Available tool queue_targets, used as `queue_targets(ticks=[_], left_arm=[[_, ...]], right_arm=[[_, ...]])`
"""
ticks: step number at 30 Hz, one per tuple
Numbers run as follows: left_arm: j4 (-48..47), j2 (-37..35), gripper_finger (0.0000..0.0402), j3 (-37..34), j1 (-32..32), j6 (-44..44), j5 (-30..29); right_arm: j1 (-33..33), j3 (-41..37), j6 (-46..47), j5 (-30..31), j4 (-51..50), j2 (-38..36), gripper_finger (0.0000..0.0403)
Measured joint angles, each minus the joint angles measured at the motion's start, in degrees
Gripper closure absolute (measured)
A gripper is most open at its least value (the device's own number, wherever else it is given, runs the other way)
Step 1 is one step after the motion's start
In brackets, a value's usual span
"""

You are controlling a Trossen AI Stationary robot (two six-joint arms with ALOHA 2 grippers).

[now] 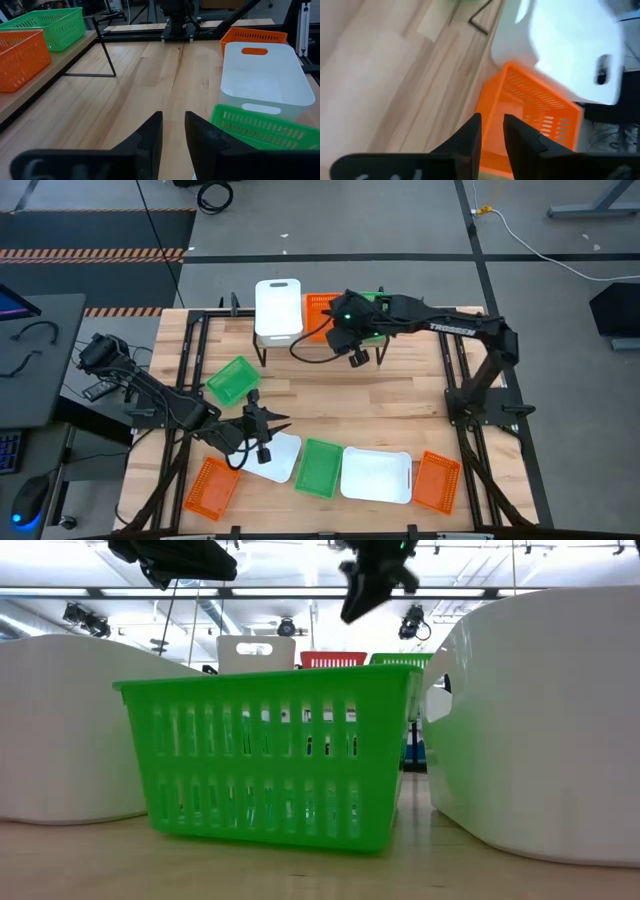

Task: Stack baskets on shelf by color
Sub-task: Stack the left white bin on top of the white bin on the shelf

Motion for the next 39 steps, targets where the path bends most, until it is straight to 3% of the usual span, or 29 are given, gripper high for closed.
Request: queue_targets(ticks=[10,14,16,23,29,39], left_arm=[[-0.1,0.0,0.0316,0.0,0.0,-1.5,0.3],[-0.9,0.0,0.0304,0.0,0.0,-2.3,6.0],[-5.7,0.0,0.0296,1.0,0.0,-3.8,8.0],[-32.2,0.8,0.0258,11.3,-0.6,-21.0,10.6],[-48.1,3.5,0.0241,20.1,-0.5,-34.9,18.5],[-51.8,12.4,0.0241,29.2,0.6,-49.9,30.8]], right_arm=[[4.9,0.0,16.7,-9.7,-12.4,-2.0,0.0313],[9.9,0.0,18.4,-9.8,-13.4,-1.5,0.0313],[11.9,-0.4,18.4,-9.8,-12.3,-1.6,0.0313],[13.2,-6.8,23.6,-11.2,-14.5,-1.6,0.0311],[15.1,-15.9,26.7,-12.3,-13.5,-1.7,0.0290],[19.2,-26.0,33.2,-12.1,-9.0,-1.7,0.0278]])
